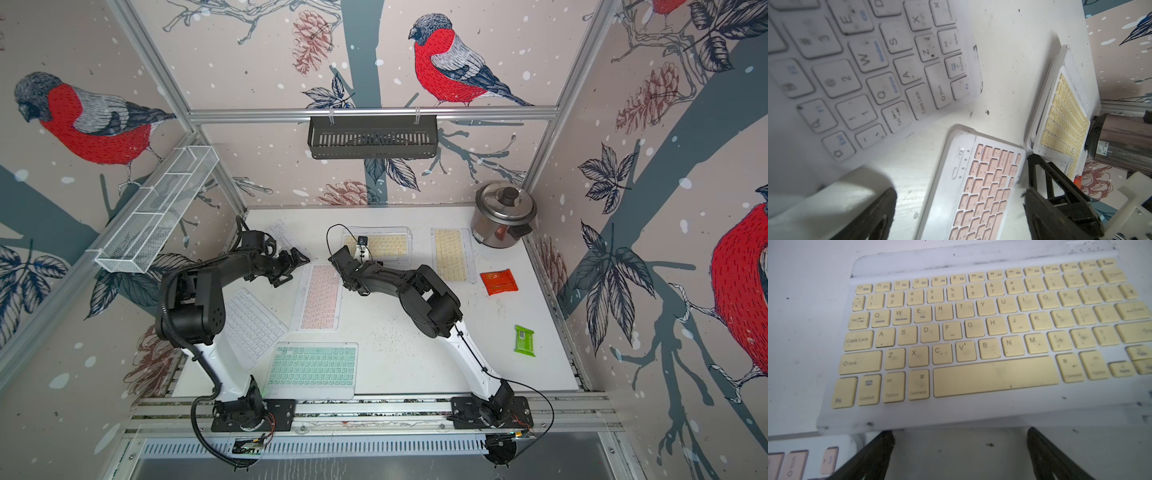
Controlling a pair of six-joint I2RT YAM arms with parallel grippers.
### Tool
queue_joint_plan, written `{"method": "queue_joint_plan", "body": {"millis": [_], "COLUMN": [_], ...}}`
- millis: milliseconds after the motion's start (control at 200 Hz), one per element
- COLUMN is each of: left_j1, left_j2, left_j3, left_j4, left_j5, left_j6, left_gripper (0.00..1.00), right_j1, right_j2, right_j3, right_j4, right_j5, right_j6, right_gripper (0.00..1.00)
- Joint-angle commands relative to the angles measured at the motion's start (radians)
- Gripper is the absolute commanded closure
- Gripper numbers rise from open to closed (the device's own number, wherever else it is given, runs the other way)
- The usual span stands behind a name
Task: Stack the numeric keypads
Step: Adjust the numeric keypad at the center of the board.
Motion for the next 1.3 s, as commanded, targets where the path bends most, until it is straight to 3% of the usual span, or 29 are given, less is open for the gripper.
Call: {"method": "queue_joint_plan", "body": {"millis": [0,300,631,831,1181,1297], "left_j1": [-0.014,-0.089,-0.205,-0.282,-0.414,-0.468], "left_j2": [0.038,0.07,0.122,0.117,0.089,0.103], "left_j3": [-0.012,0.005,0.06,0.02,-0.055,-0.051], "left_j4": [-0.185,-0.222,-0.255,-0.223,-0.143,-0.096], "left_j5": [-0.069,-0.111,-0.129,-0.103,-0.066,-0.011], "left_j6": [-0.007,0.008,0.006,-0.023,-0.098,-0.142], "left_gripper": [0.03,0.04,0.04,0.04,0.04,0.04], "right_j1": [-0.016,-0.051,-0.156,-0.222,-0.291,-0.313], "right_j2": [0.031,-0.254,-0.494,-0.586,-0.605,-0.605], "right_j3": [-0.034,-0.43,-0.717,-0.812,-0.828,-0.843], "right_j4": [-0.147,0.15,0.256,0.278,0.278,0.311], "right_j5": [-0.279,-0.537,-0.625,-0.639,-0.682,-0.749], "right_j6": [0.077,-0.017,-0.006,-0.011,-0.043,-0.03], "right_gripper": [0.0,0.0,0.0,0.0,0.0,0.0]}}
